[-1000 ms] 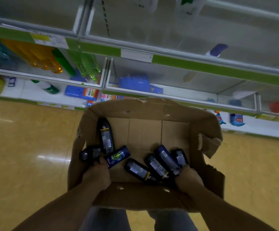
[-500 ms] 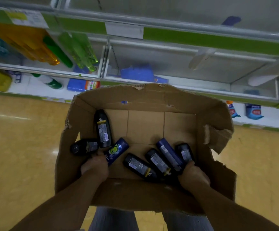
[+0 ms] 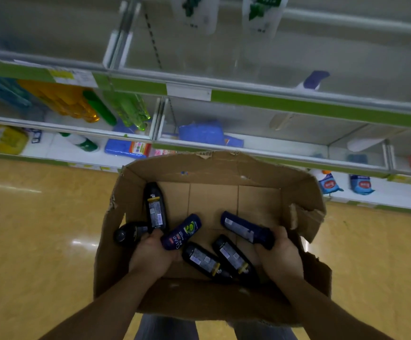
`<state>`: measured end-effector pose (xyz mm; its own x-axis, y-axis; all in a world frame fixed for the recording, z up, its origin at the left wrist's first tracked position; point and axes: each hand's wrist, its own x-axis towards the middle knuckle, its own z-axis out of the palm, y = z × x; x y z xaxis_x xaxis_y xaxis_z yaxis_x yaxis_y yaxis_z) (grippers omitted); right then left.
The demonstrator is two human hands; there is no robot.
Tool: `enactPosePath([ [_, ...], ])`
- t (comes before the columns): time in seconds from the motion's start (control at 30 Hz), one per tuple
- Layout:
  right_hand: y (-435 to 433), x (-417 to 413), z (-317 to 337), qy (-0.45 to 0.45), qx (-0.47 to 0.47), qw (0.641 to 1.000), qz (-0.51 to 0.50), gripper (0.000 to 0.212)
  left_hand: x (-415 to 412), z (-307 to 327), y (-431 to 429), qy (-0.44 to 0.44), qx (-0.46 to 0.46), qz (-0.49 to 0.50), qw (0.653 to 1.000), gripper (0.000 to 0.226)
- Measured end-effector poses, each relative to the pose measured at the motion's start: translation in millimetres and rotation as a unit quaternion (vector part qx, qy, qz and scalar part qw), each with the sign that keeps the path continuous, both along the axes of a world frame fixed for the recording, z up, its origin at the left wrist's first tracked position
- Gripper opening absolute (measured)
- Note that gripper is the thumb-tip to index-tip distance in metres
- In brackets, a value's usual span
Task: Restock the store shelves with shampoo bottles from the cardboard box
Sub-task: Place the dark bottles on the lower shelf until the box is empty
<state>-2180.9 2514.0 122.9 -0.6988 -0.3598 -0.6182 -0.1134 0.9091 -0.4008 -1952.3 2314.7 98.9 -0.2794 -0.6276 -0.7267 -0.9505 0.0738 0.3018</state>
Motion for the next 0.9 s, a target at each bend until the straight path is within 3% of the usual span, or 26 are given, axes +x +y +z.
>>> enactPosePath([
  [0.13,-35,6,5,0.007,-0.05,0.999,-0.018,0.037,-11,9,-8,0.069,-0.001,0.045,0.997,0.041],
  [0.4,-81,27,-1,-0.024,-0.077,0.994,-0.068,0.043,-26,5,-24,0.154,-0.008,0.063,0.986,0.045],
  [0.57,-85,24,10,-0.026,-0.082,0.994,-0.062,0.035,-26,29,-36,0.192,-0.007,0.063,0.979,0.04],
  [0.73,-75,12,58,-0.013,-0.099,0.993,-0.055,0.035,-33,78,-49,0.229,0.019,0.066,0.971,0.037],
  [0.9,-69,6,141,0.027,-0.181,0.982,-0.053,0.035,-54,161,-60,0.292,0.028,0.063,0.954,0.03],
])
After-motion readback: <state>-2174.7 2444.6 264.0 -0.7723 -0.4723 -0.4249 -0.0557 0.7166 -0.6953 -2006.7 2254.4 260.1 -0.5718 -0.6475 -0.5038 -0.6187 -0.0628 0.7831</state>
